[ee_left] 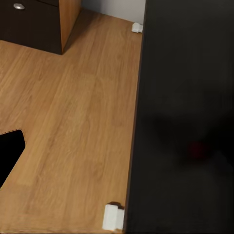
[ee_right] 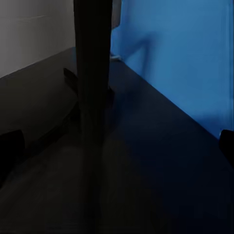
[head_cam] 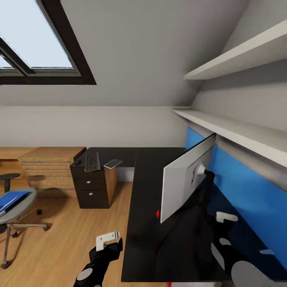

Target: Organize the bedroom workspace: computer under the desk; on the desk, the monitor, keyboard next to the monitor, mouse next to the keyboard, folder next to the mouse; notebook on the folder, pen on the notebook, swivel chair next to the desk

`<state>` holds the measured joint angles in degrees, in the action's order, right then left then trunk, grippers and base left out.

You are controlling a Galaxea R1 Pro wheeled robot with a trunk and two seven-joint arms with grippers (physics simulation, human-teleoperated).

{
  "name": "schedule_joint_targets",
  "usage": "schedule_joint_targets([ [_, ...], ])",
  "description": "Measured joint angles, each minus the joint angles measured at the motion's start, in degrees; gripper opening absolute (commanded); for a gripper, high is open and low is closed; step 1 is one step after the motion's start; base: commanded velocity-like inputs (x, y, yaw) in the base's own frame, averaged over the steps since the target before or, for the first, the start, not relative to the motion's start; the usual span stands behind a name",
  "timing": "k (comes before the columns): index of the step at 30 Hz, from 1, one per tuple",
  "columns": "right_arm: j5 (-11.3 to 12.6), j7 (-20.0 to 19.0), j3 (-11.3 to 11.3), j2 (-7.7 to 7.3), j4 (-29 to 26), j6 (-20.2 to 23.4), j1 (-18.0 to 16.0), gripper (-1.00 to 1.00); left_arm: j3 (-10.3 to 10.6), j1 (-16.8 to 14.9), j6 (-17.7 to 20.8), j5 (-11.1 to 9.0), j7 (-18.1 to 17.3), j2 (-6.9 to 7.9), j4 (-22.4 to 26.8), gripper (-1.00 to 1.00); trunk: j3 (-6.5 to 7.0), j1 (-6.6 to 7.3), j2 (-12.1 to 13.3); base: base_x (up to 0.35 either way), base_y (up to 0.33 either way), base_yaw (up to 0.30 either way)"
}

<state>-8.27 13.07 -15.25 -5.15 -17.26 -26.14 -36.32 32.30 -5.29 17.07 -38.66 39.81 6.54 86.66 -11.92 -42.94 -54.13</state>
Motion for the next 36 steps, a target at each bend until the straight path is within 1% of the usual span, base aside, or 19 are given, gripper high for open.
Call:
schedule_joint_targets([
  [6, 0.0, 0.12, 0.13, 0.04, -0.1, 0.41, 0.0, 1.0, 0.0, 0.0, 0.0, 0.0, 0.0, 0.0, 0.0, 1.0, 0.0, 0.0, 0.0, -0.333, 0.012, 0.0],
  [9, 0.19, 0.96, 0.19, 0.3, -0.35, 3.12, 0.0, 1.0, -0.07, 0.0, 0.01, 0.0, 0.01, 0.03, 0.01, 1.0, 0.0, 0.0, 0.0, -0.302, 0.136, 0.0],
  [11, 0.35, 2.43, 0.18, 0.89, -1.63, 8.44, 0.0, 1.0, -0.14, 0.0, -0.01, 0.02, 0.01, 0.06, 0.03, 1.0, 0.0, 0.01, 0.0, -0.255, 0.203, 0.0],
  [12, 0.44, 3.79, 0.09, 1.46, -4.2, 13.38, 0.0, 1.0, -0.28, 0.0, 0.0, 0.04, 0.01, 0.06, 0.05, 1.0, 0.0, 0.01, 0.0, -0.205, 0.229, 0.0],
  [13, 0.49, 4.5, 0.0, 1.85, -6.12, 16.21, 0.01, 1.0, -0.36, 0.0, 0.01, 0.05, 0.01, 0.06, 0.06, 1.0, 0.0, 0.02, 0.0, -0.137, 0.234, 0.0],
  [15, 0.51, 6.43, -0.4, 4.4, -16.45, 26.81, 0.29, 1.0, -0.65, 0.0, 0.01, 0.07, 0.01, 0.07, 0.04, 1.0, 0.01, 0.03, 0.0, -0.079, 0.201, 0.0],
  [16, 0.56, 6.7, -0.54, 5.22, -19.69, 29.14, 0.6, 1.0, -0.7, 0.0, 0.01, 0.08, 0.01, 0.07, 0.03, 1.0, 0.0, 0.03, 0.0, -0.045, 0.185, 0.0],
  [17, 0.58, 7.17, -0.52, 6.63, -25.7, 33.26, 1.83, 1.0, -0.76, 0.0, 0.01, 0.08, 0.01, 0.07, 0.02, 1.0, 0.01, 0.04, -0.01, -0.029, 0.218, 0.0],
  [19, 0.73, 7.59, -0.45, 9.1, -37.53, 39.46, 7.56, 1.0, -0.84, 0.0, 0.02, 0.12, 0.01, 0.08, 0.02, 1.0, 0.0, 0.04, -0.01, -0.013, 0.277, 0.0],
  [20, 0.78, 7.72, 0.05, 10.77, -44.92, 41.99, 12.38, 1.0, -0.83, 0.0, 0.03, 0.24, 0.02, 0.07, 0.02, 1.0, -0.01, 0.04, -0.01, -0.006, 0.304, 0.0],
  [21, 0.78, 7.74, 0.33, 11.19, -46.33, 42.41, 13.47, 1.0, -0.81, 0.0, 0.02, 0.28, 0.02, 0.07, 0.01, 1.0, 0.0, 0.04, 0.0, -0.004, 0.312, 0.0],
  [24, 0.75, 7.83, 2.9, 12.52, -49.88, 43.26, 15.91, 1.0, -0.8, 0.0, 0.02, 0.45, 0.02, 0.07, 0.02, 1.0, 0.0, 0.05, 0.0, 0.047, 0.317, 0.0],
  [26, 0.73, 7.86, 4.22, 12.8, -50.64, 43.05, 16.37, 1.0, -0.8, 0.0, 0.02, 0.49, 0.01, 0.08, 0.01, 1.0, 0.0, 0.05, -0.01, 0.165, 0.295, 0.0],
  [27, 0.74, 7.91, 6.77, 12.98, -51.1, 42.69, 16.72, 1.0, -0.79, 0.0, 0.03, 0.52, 0.01, 0.02, 0.01, 1.0, 0.0, 0.06, -0.01, 0.207, 0.282, 0.0],
  [30, 0.65, 8.06, 9.01, 13.0, -51.29, 42.48, 16.9, 1.0, -0.74, 0.0, 0.08, 0.59, 0.01, 0.0, 0.01, 1.0, 0.0, 0.06, -0.01, 0.257, 0.216, 0.0],
  [31, 0.46, 8.16, 10.15, 13.02, -51.43, 38.4, 17.26, 1.0, -0.47, 0.0, 0.09, 0.64, 0.02, -0.01, 0.0, 1.0, 0.0, 0.08, -0.02, 0.321, 0.099, 0.0],
  [34, 0.4, 8.15, 10.21, 12.99, -51.18, 35.88, 17.35, 1.0, -0.36, 0.0, 0.09, 0.62, 0.04, -0.06, 0.0, 1.0, 0.0, 0.07, -0.01, 0.316, 0.127, 0.0],
  [35, 0.31, 8.11, 10.2, 12.93, -50.98, 31.68, 18.01, 1.0, -0.33, 0.0, 0.1, 0.62, 0.01, -0.08, 0.0, 1.0, 0.0, 0.07, -0.01, 0.3, 0.203, 0.0],
  [36, 0.27, 8.11, 10.2, 12.92, -50.98, 30.31, 18.35, 1.0, -0.29, 0.0, 0.1, 0.62, 0.01, -0.09, 0.0, 1.0, 0.0, 0.07, -0.01, 0.299, 0.198, 0.0],
])
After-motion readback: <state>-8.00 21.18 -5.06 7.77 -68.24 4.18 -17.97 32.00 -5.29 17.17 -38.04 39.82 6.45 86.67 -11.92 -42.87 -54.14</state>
